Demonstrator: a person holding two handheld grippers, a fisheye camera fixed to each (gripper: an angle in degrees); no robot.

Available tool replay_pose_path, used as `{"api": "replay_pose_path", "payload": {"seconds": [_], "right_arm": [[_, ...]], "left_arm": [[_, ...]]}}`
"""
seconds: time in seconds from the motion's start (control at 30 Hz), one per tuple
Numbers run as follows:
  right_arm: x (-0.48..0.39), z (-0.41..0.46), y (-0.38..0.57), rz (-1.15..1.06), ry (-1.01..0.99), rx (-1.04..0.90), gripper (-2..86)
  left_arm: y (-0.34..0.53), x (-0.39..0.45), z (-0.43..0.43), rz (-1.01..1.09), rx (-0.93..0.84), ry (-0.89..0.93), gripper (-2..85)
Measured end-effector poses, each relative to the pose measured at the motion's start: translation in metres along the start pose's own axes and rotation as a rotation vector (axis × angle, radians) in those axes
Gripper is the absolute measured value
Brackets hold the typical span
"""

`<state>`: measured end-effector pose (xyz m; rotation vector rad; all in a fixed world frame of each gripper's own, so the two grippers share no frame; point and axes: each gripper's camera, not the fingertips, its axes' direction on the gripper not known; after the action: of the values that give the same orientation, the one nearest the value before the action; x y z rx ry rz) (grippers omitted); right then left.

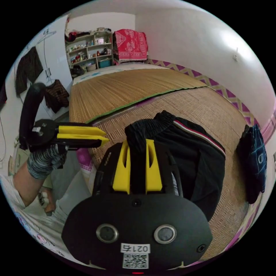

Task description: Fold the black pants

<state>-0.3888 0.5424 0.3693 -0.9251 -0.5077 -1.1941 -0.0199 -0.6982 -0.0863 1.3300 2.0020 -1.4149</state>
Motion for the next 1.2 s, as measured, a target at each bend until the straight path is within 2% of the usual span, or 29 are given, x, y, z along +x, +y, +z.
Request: {"api": "replay_pose_path", "payload": {"seconds": [0.13, 0.37, 0.43, 0.57, 0.7, 0.77, 0.8, 0.9, 1.03, 1.1, 1.2], "right_arm": [[0.062, -0.052, 0.012, 0.127, -0.129, 0.131, 6.1], [0.260, -0.193, 0.098, 0.524, -0.401, 0.444, 5.5], [0.311, -0.233, 0.139, 0.628, -0.414, 0.517, 5.5], [0.410, -0.320, 0.256, 0.878, -0.284, 0.655, 5.5], [0.475, -0.342, 0.359, 1.136, -0.182, 0.591, 5.4], [0.498, -0.326, 0.397, 1.259, -0.225, 0.524, 5.5], [0.508, -0.316, 0.419, 1.337, -0.270, 0.508, 5.5], [0.521, -0.318, 0.440, 1.334, -0.409, 0.601, 5.7], [0.524, -0.341, 0.426, 1.278, -0.337, 0.485, 6.4], [0.512, -0.378, 0.428, 1.269, -0.206, 0.530, 5.2], [0.494, -0.419, 0.400, 1.131, 0.009, 0.553, 3.2]], "left_arm": [[-0.005, 0.006, 0.010, 0.004, -0.007, 0.032, 6.7], [-0.030, 0.015, 0.042, -0.018, -0.014, 0.201, 9.9], [-0.040, 0.020, 0.051, -0.014, -0.019, 0.238, 10.6], [-0.061, 0.027, 0.074, -0.024, -0.060, 0.316, 11.9], [-0.073, 0.029, 0.096, -0.044, -0.119, 0.318, 6.9], [-0.085, 0.034, 0.105, -0.001, -0.174, 0.277, 0.3], [-0.089, 0.036, 0.108, 0.017, -0.188, 0.283, 0.0], [-0.113, 0.047, 0.117, 0.080, -0.229, 0.271, -0.7], [-0.135, 0.065, 0.115, 0.145, -0.230, 0.181, -0.9], [-0.133, 0.075, 0.097, 0.183, -0.139, 0.200, -0.9], [-0.122, 0.103, 0.069, 0.285, -0.028, 0.393, -0.7]]}}
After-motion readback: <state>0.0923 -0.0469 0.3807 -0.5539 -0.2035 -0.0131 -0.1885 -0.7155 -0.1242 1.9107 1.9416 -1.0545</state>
